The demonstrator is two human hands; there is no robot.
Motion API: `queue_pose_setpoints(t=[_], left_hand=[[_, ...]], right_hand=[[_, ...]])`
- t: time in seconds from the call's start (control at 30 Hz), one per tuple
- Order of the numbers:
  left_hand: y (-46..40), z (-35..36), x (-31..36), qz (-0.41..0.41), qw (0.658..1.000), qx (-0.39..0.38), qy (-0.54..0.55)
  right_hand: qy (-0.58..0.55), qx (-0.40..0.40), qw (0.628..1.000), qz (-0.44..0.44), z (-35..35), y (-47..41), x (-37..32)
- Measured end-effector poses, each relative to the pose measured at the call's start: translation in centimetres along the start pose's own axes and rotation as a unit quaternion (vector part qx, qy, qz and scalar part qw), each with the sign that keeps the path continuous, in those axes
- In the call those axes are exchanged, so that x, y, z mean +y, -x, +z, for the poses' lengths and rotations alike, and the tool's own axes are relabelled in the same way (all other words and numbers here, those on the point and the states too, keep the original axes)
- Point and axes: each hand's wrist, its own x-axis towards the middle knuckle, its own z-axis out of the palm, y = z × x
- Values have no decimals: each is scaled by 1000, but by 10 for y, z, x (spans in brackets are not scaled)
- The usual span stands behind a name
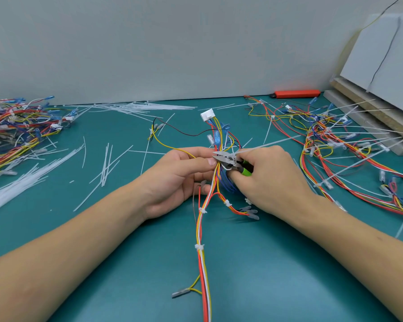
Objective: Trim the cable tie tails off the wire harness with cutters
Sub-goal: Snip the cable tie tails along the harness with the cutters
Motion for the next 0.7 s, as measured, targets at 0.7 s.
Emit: queue_pose_setpoints(t=[0.7], left_hand=[[-2, -2, -1, 3, 1000, 17, 1]], right_hand=[[-169, 68, 982, 41, -6, -5, 12]])
